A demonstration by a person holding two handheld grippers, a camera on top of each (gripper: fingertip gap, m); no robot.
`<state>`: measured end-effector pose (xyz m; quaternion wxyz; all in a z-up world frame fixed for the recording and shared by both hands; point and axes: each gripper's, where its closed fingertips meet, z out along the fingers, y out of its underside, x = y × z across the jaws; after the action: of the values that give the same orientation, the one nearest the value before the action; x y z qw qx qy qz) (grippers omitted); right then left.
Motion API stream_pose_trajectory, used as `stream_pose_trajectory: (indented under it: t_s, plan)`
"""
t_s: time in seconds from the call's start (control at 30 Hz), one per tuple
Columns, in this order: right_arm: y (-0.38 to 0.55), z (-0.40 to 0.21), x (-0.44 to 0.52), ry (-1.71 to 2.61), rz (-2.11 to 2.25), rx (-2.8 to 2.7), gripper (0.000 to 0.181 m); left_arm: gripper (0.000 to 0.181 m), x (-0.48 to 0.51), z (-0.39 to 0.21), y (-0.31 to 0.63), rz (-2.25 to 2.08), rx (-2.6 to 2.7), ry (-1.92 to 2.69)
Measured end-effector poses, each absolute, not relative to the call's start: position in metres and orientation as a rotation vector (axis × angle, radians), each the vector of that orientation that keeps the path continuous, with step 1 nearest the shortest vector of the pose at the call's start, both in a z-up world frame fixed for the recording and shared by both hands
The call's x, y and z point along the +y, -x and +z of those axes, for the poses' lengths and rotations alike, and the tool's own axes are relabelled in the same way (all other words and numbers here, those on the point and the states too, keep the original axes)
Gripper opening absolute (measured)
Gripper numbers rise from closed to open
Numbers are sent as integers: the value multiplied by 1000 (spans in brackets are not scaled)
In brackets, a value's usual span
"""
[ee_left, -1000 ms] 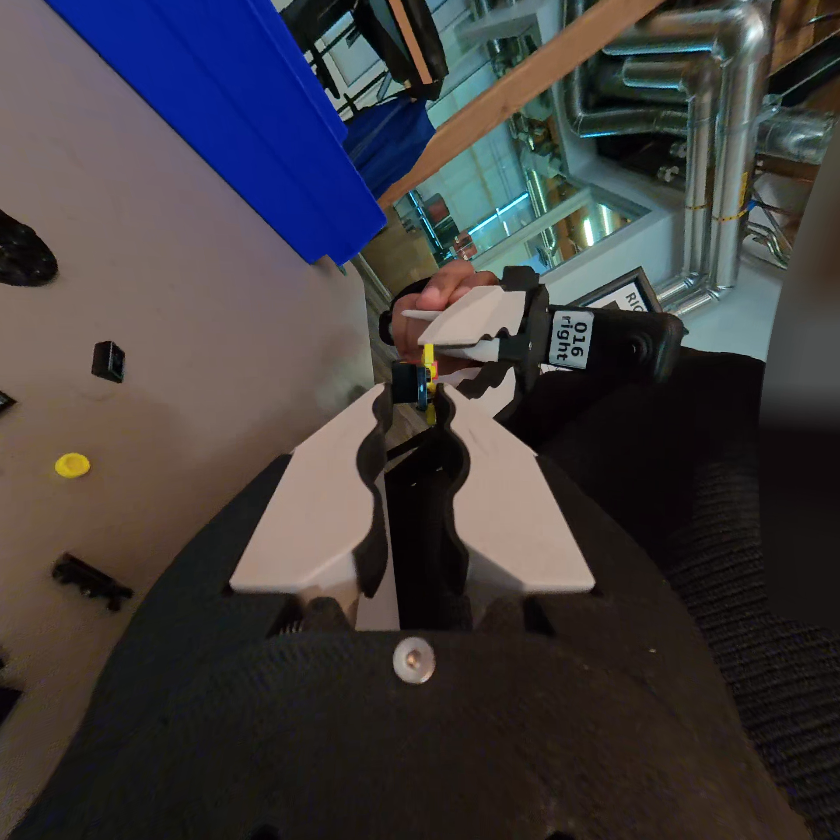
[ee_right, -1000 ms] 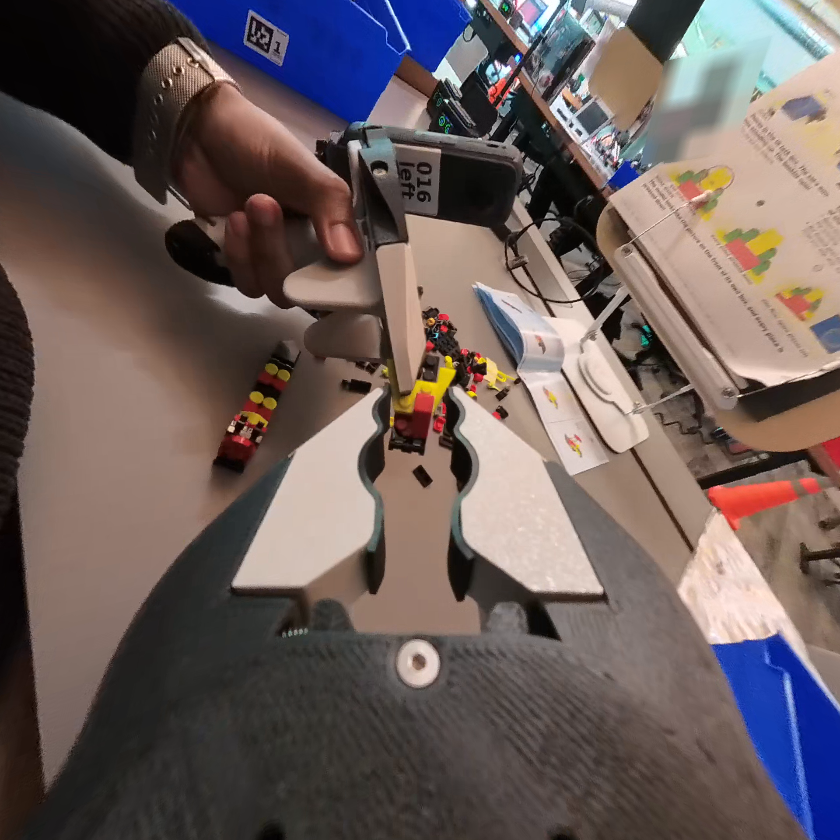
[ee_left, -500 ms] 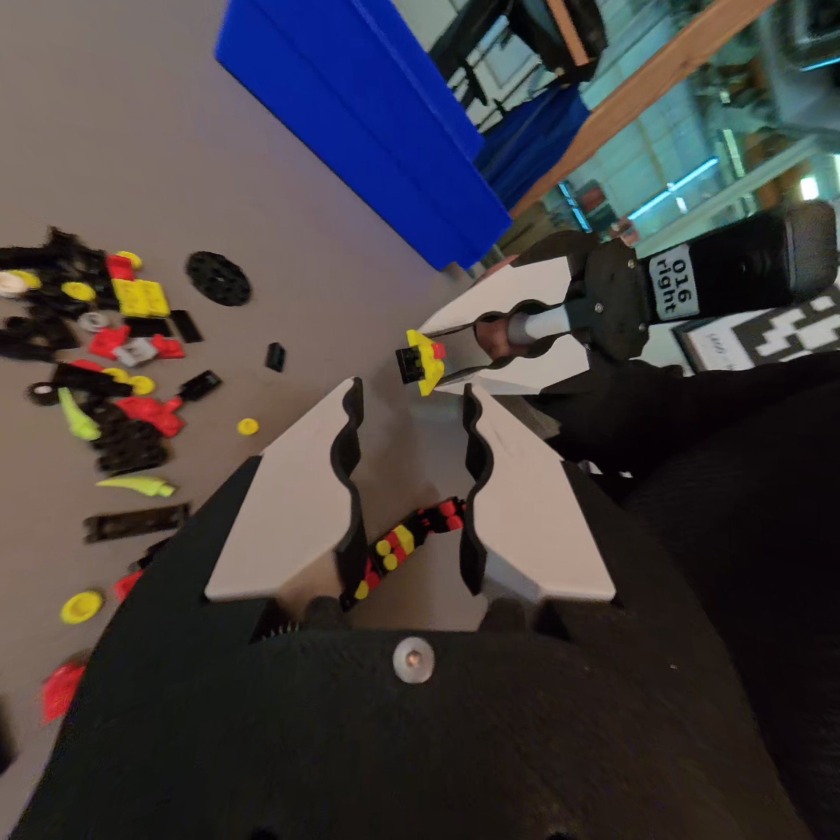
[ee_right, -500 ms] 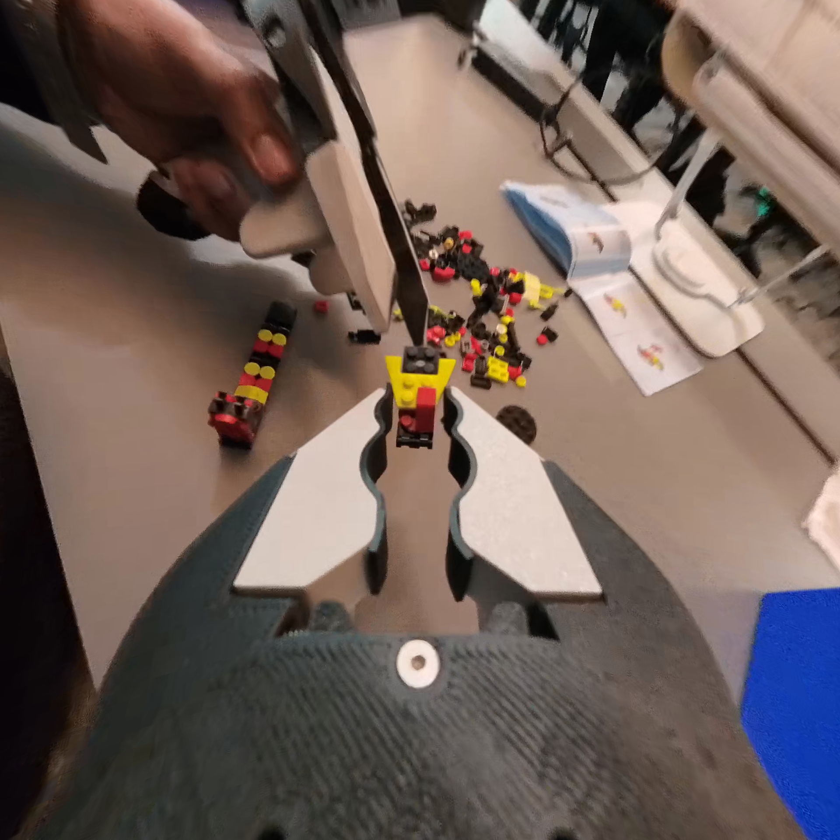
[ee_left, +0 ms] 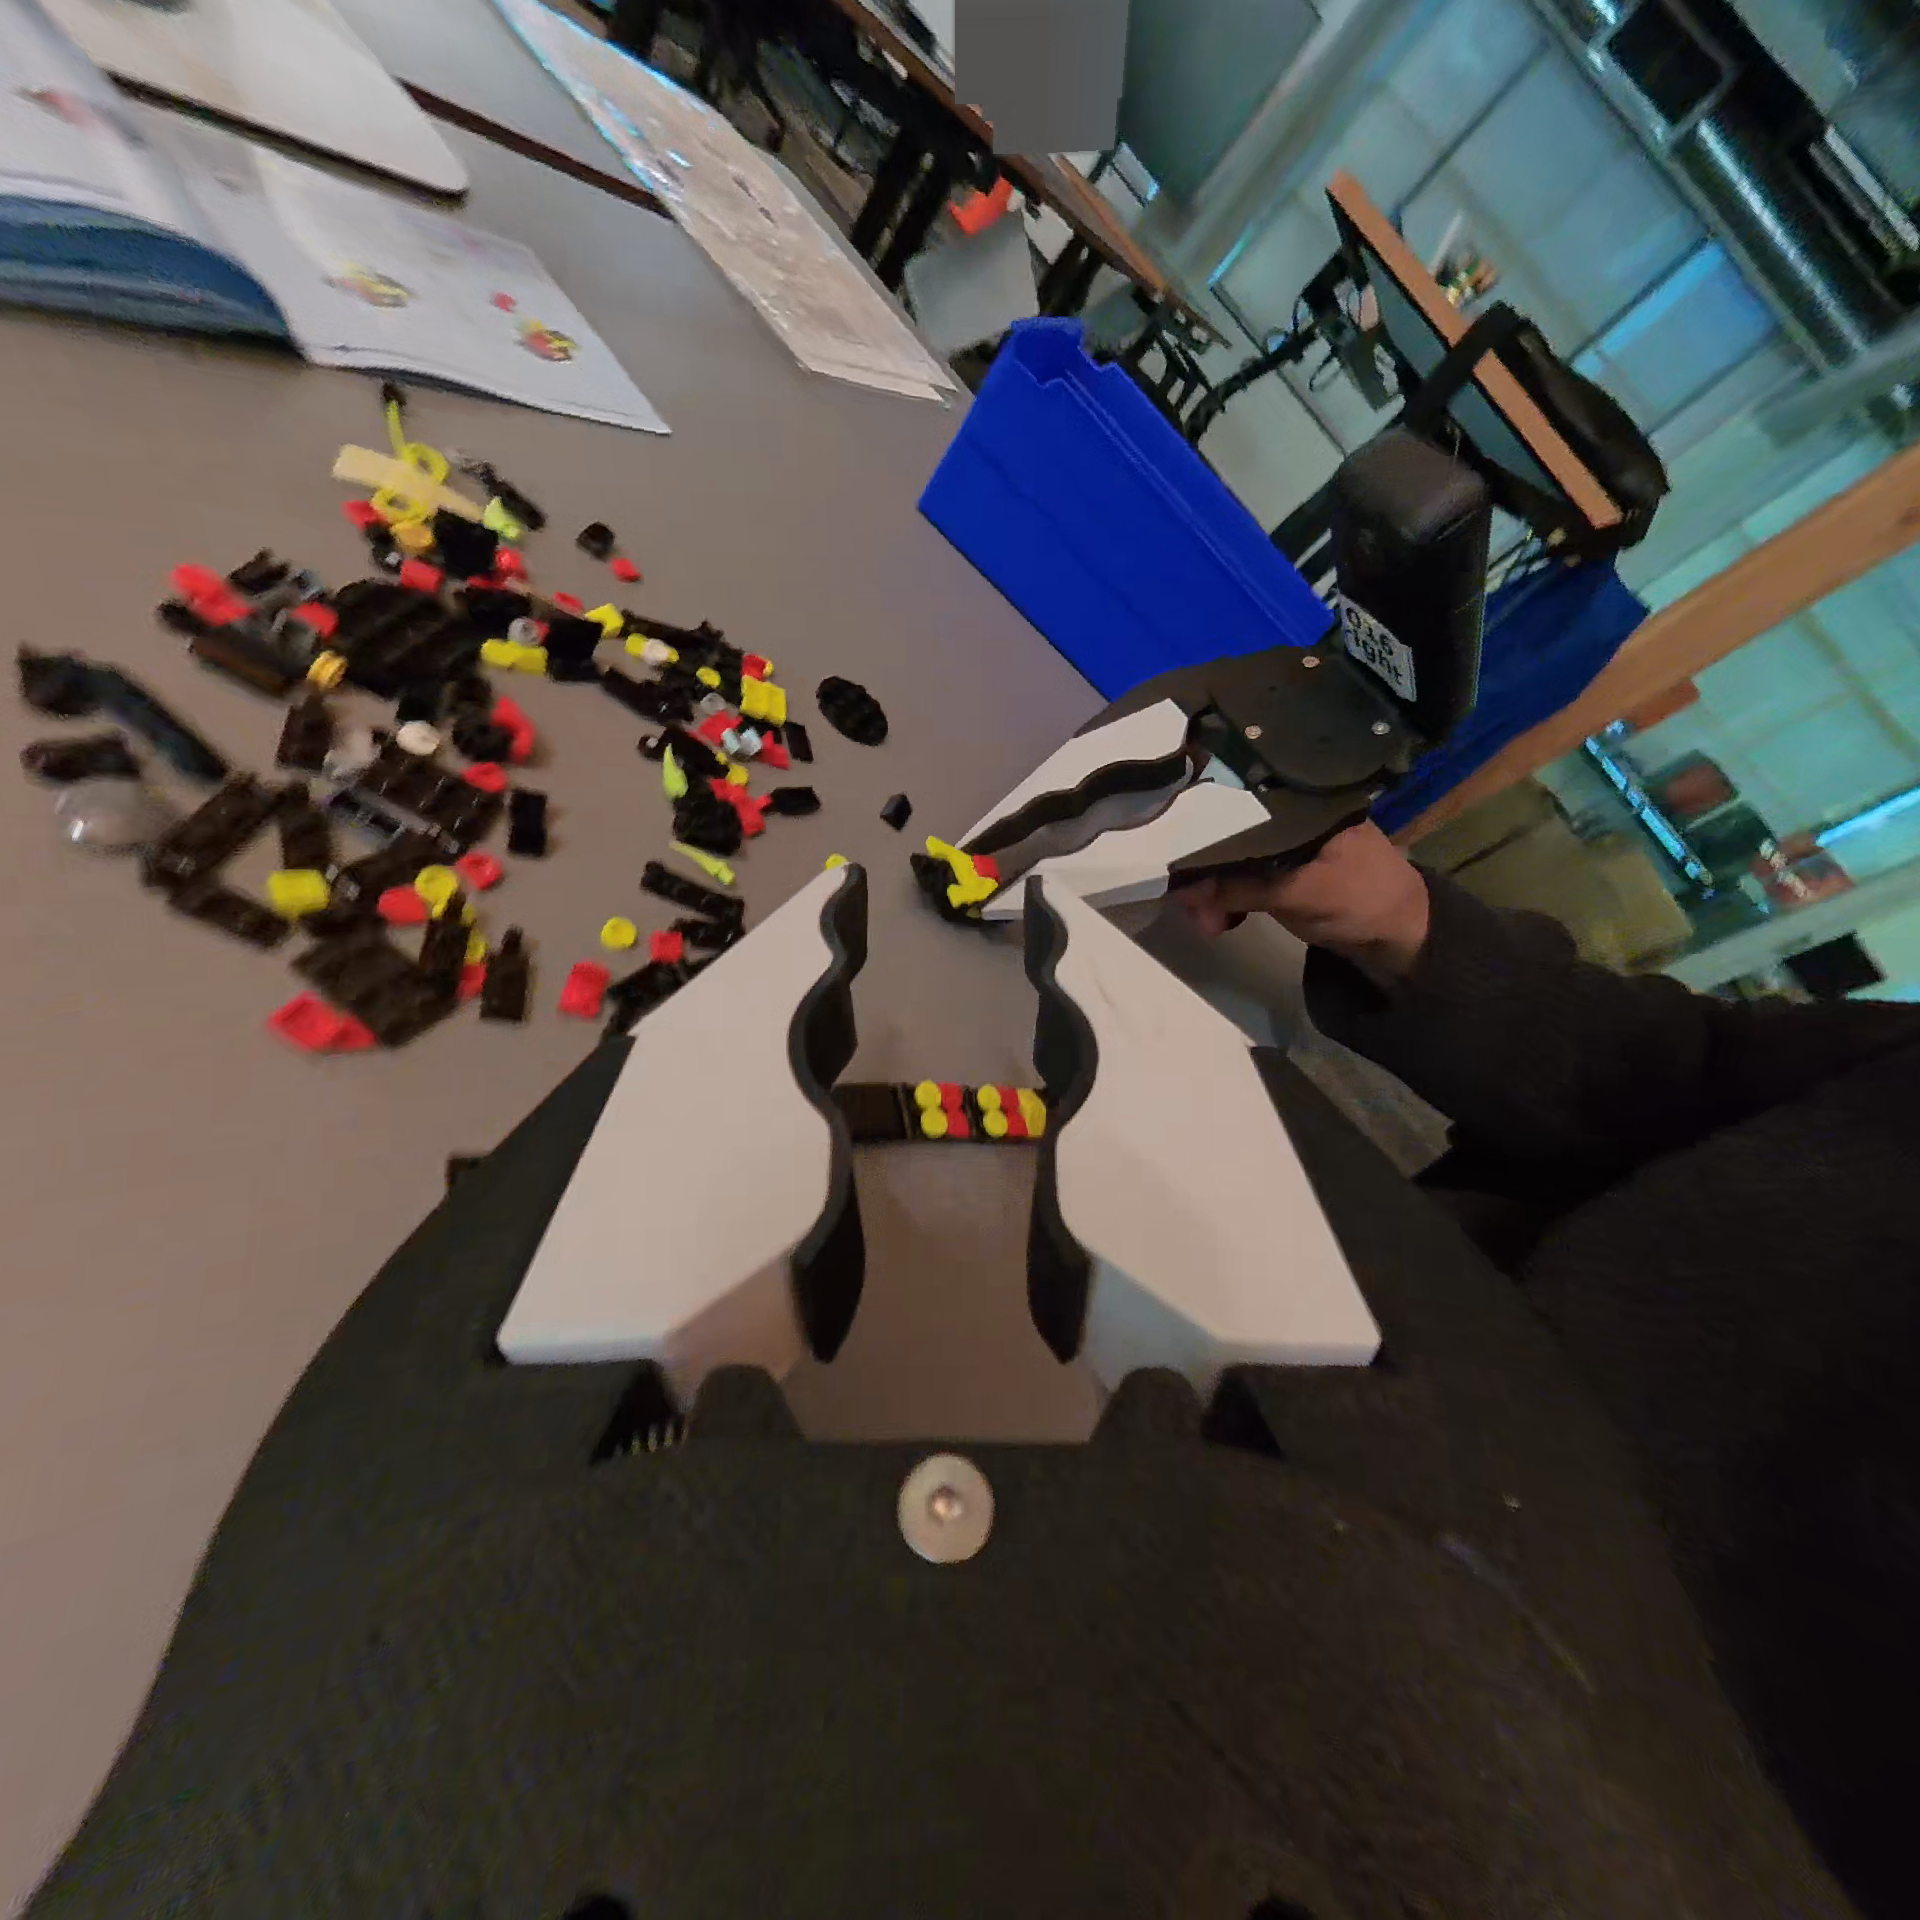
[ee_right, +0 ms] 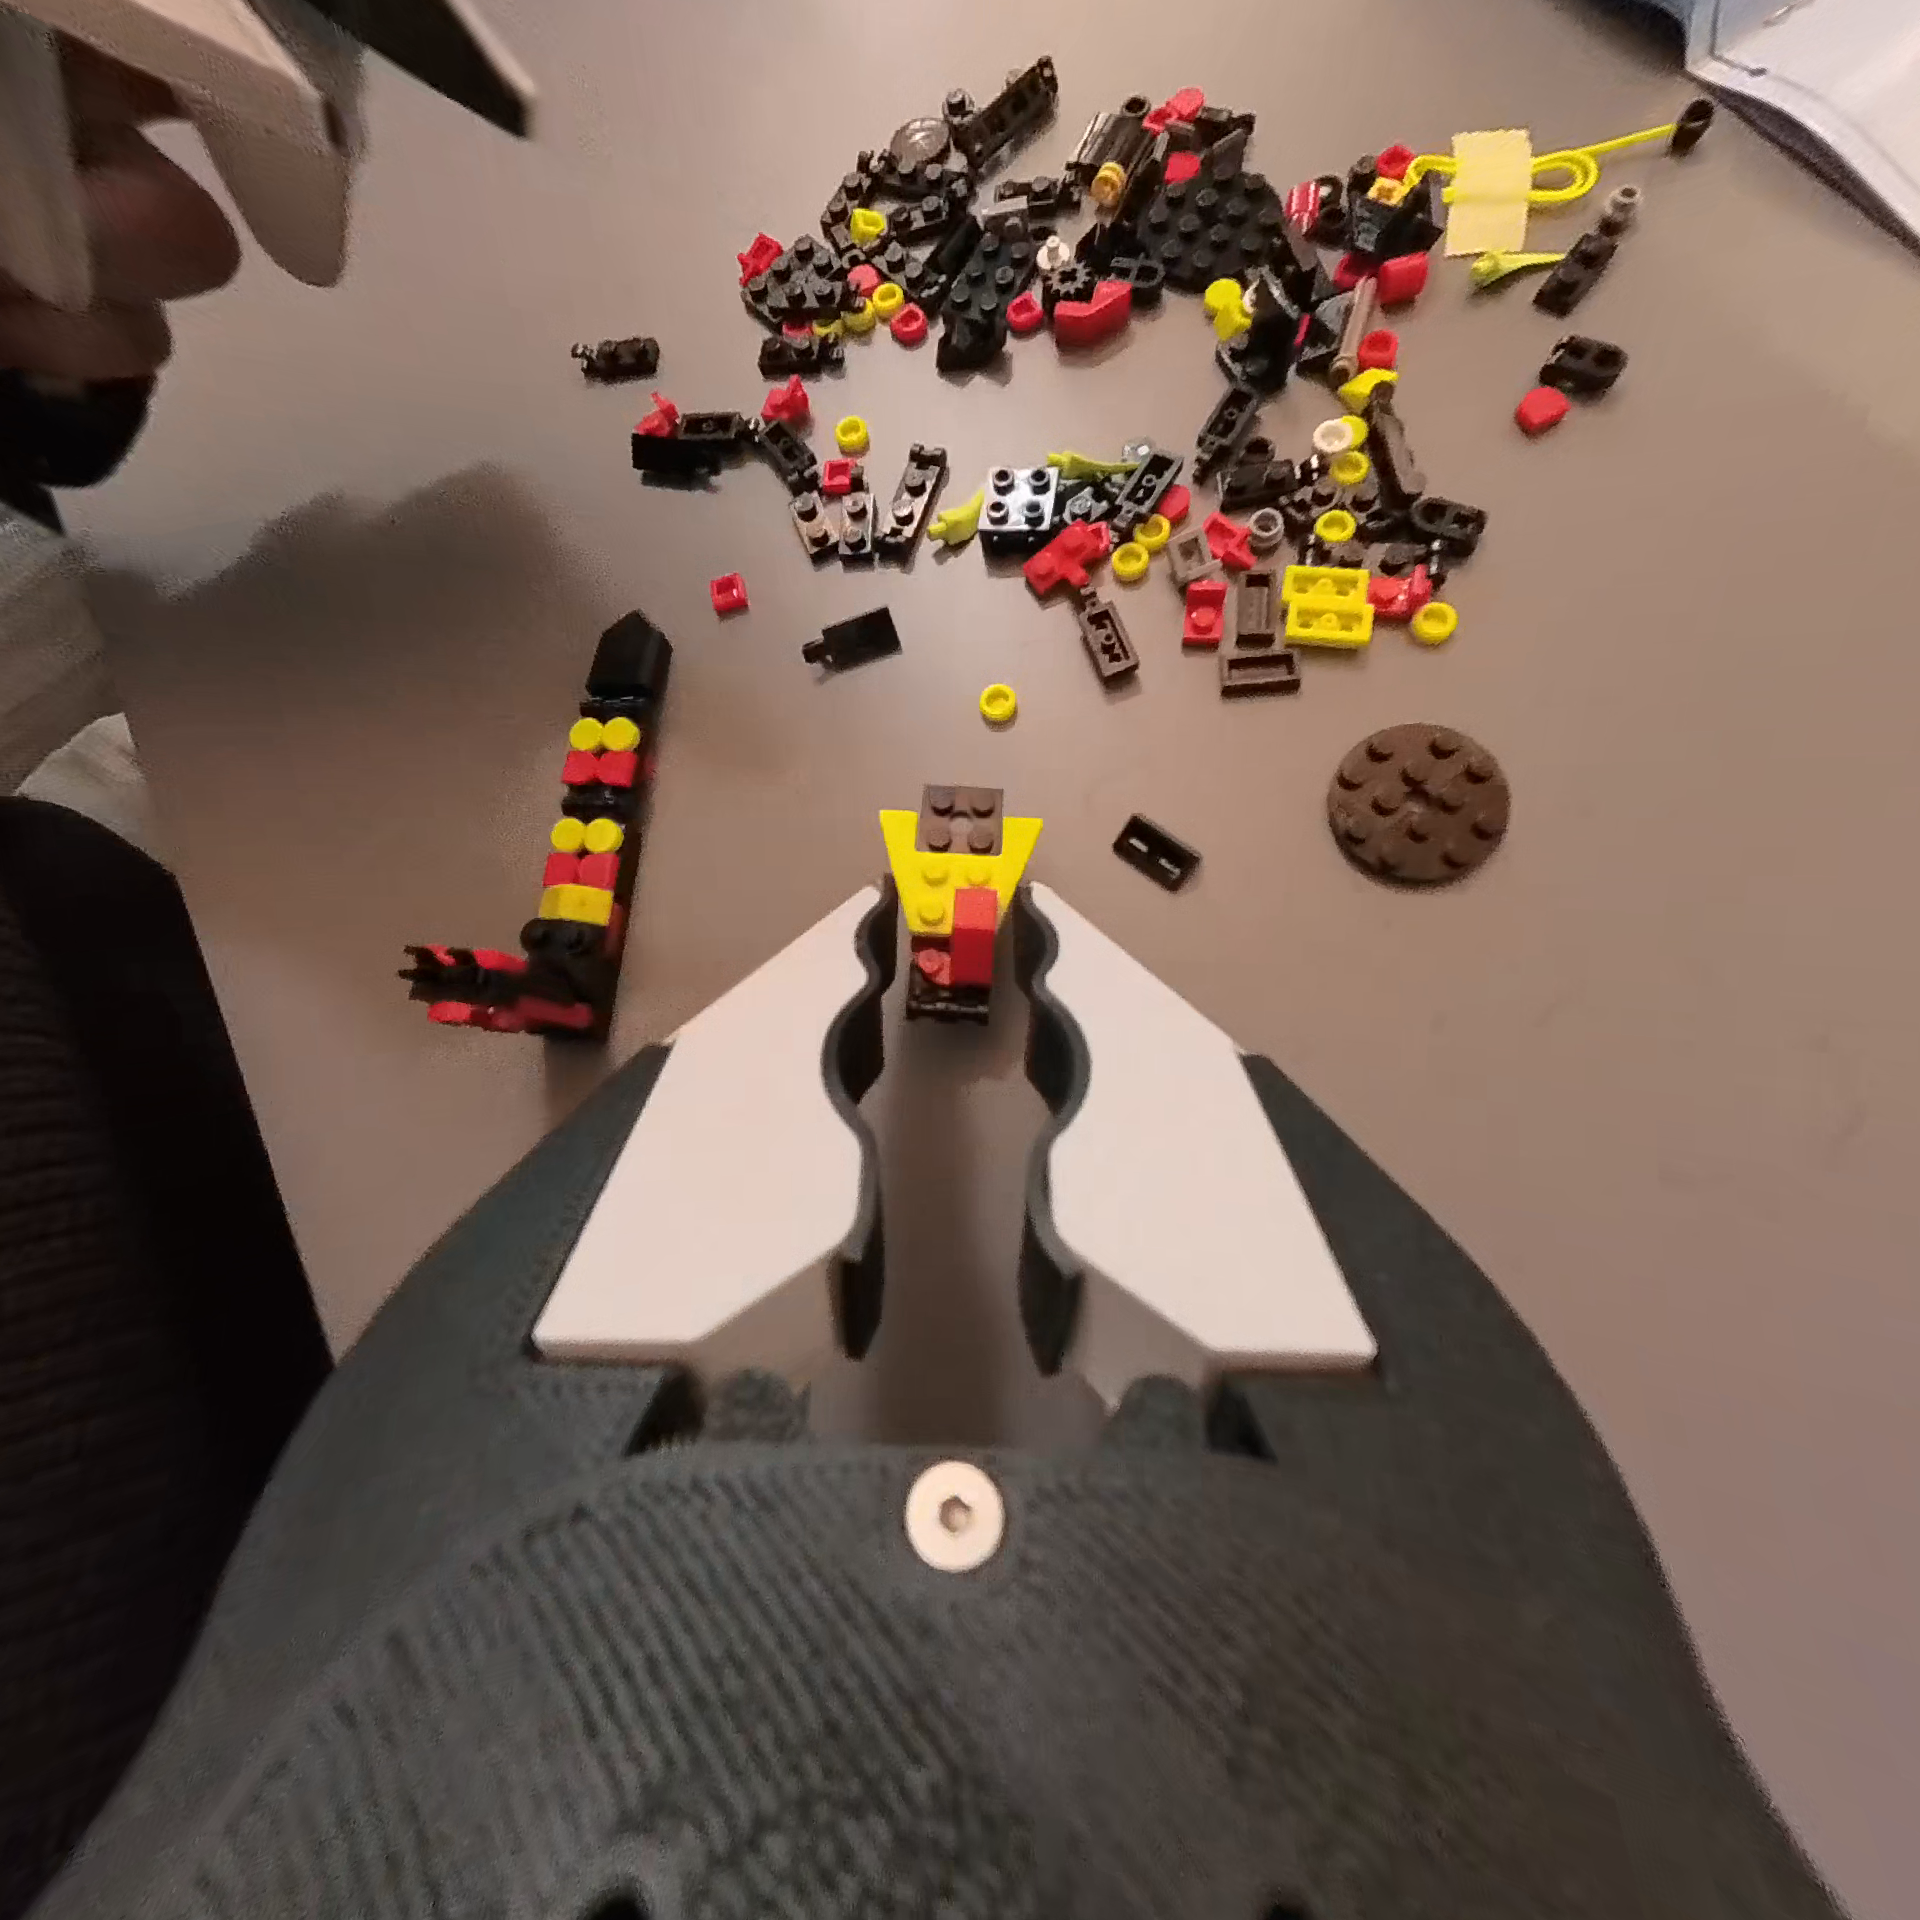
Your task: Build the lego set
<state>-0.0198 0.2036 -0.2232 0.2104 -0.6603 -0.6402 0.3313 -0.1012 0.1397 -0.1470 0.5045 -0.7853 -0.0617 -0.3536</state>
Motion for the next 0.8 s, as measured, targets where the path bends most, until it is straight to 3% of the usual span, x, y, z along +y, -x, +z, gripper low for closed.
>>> stream_pose_trajectory:
  t_s: [0.3,0.8]
  plan:
    - [24,-217,202,1746,896,-1818,24,15,133,-138,130,-859,-248,1775]
    - [36,-157,209,1556,1143,-1558,17,20,136,-154,118,-582,42,1899]
